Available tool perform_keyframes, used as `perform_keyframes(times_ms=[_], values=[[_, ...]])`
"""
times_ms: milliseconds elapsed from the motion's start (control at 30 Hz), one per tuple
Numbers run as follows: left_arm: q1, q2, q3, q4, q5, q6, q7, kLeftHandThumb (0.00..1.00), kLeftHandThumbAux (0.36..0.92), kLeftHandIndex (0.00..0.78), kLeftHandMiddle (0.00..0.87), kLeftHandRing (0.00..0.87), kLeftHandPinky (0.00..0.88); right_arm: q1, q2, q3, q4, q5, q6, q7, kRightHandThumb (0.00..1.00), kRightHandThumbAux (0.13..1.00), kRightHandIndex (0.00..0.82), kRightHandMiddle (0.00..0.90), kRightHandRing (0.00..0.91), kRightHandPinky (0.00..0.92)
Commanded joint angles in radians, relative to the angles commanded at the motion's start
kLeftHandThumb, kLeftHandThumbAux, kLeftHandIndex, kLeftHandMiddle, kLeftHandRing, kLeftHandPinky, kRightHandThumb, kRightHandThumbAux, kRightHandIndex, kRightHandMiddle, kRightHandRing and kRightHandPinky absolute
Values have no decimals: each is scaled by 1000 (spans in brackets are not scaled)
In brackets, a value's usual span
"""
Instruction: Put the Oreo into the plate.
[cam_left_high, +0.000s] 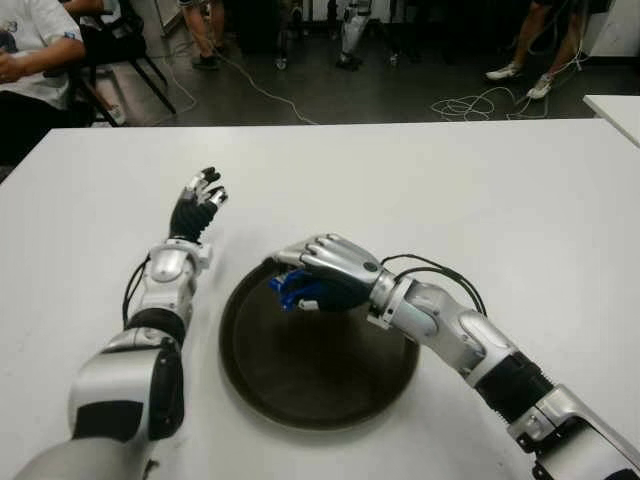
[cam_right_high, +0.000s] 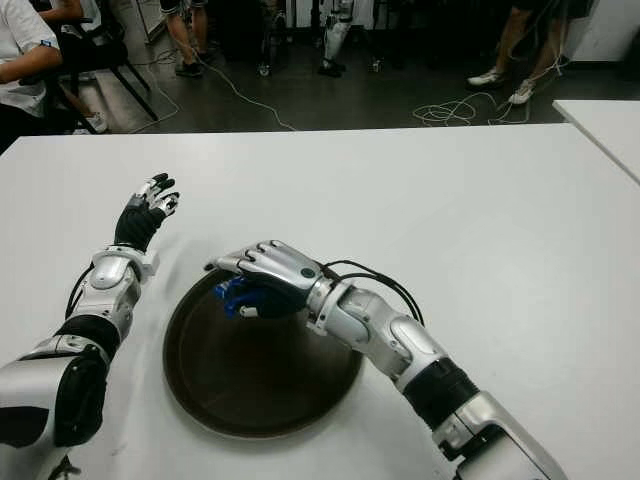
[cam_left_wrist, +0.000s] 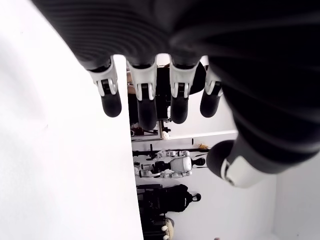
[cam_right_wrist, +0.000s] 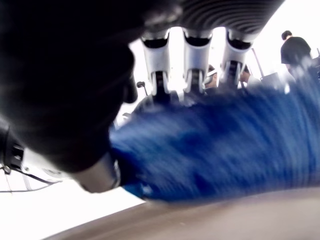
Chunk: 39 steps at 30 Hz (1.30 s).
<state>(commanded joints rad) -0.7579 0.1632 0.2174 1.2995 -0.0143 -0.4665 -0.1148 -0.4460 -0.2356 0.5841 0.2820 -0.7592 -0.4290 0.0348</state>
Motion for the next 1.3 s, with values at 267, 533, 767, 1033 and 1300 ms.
perform_keyframes(times_ms=[267,533,767,1033,1300], values=[[0,-1,5,-1,-8,-2,-10,115,640,52,123,100,83,-7,-9,7,-8,-12,16,19,0,582,0,0,0,19],[-1,0,2,-2,-5,-7,-5,109,656,54,126,104,86,-12,-11,-2,-5,-4,12,30,0,557,0,0,0,0],[-1,2,0,-3,-4,-9,-10,99,650,51,123,99,74,-10,-10,-7,-13,-1,21,46,0,549,0,0,0,0],[-3,2,4,-1,-9,3,-17,106,653,52,119,95,69,-19,-15,-21,-18,4,24,60,0,552,0,0,0,0],[-3,0,12,-1,-19,6,-26,113,633,49,118,91,69,-28,-20,-29,-15,7,24,65,0,566,0,0,0,0]])
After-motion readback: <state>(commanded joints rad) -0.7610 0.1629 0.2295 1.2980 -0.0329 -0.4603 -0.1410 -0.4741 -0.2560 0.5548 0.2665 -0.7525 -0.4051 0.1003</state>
